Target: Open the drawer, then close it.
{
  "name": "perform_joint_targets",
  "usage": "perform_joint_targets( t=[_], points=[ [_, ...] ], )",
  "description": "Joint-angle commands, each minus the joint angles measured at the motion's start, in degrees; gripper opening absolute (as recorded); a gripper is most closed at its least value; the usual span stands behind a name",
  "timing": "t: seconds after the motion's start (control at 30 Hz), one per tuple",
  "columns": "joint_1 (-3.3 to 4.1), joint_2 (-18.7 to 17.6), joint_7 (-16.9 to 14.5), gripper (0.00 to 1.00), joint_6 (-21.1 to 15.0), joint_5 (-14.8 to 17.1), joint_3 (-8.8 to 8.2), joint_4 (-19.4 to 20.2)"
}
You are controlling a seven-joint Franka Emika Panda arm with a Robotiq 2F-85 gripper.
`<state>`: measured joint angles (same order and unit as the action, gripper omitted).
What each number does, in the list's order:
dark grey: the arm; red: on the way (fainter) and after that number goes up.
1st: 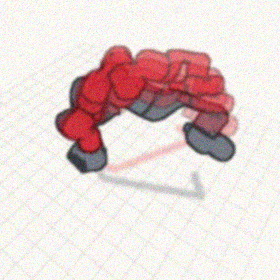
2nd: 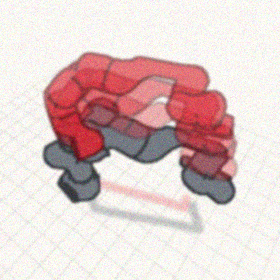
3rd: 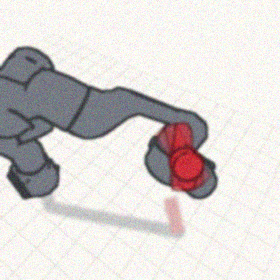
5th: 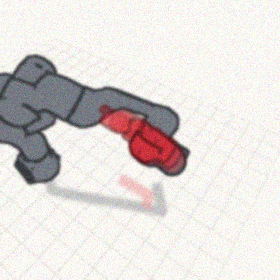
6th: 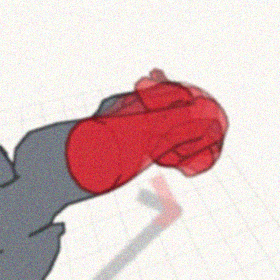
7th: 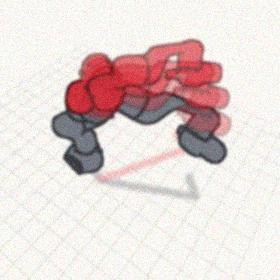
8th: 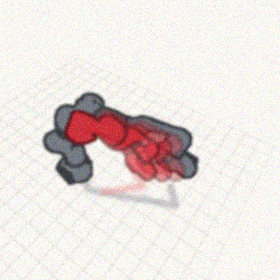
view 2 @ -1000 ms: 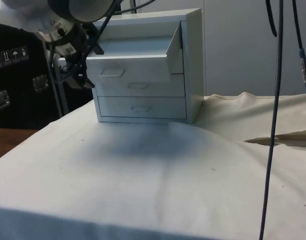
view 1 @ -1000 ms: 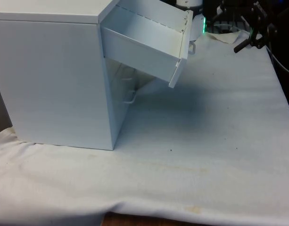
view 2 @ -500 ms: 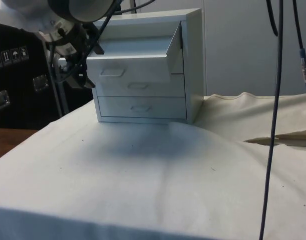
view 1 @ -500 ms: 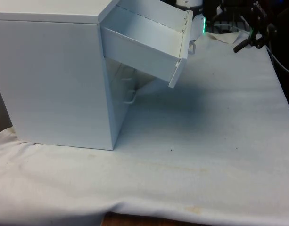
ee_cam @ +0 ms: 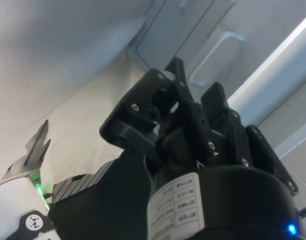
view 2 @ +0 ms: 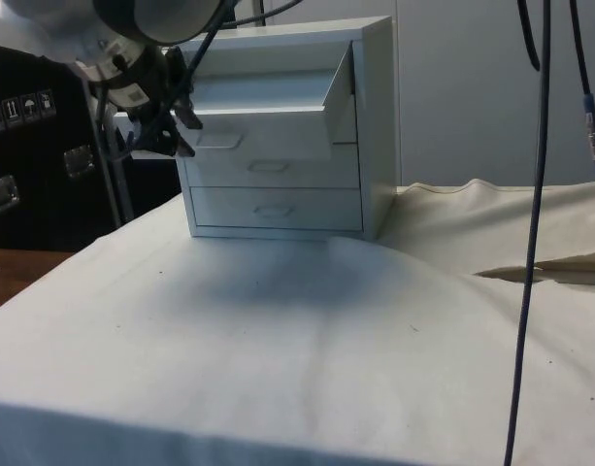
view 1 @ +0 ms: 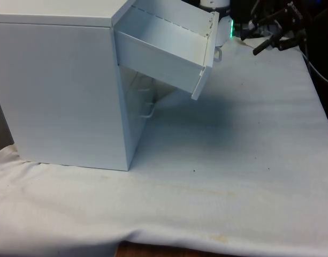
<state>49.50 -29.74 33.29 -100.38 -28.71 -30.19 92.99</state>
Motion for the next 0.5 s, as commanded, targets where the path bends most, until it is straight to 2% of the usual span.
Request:
perform_joint_targets(
  t=[0.0,0.1,0.13,0.23,0.47],
  points=[
    [0.00,0.0,0.0,0.36,-0.1,0.0,0.06,0.0],
    [0.00,0.0,0.0,0.20,0.0,0.0,0.00,0.0],
    [0.00,0.0,0.0,0.20,-0.1,0.0,0.06,0.0],
    [-0.11,-0.1,0.0,0.00,-0.2,0.0,0.00,0.2],
    [0.06,-0.2,0.1,0.00,0.0,-0.2,-0.17,0.2]
  ],
)
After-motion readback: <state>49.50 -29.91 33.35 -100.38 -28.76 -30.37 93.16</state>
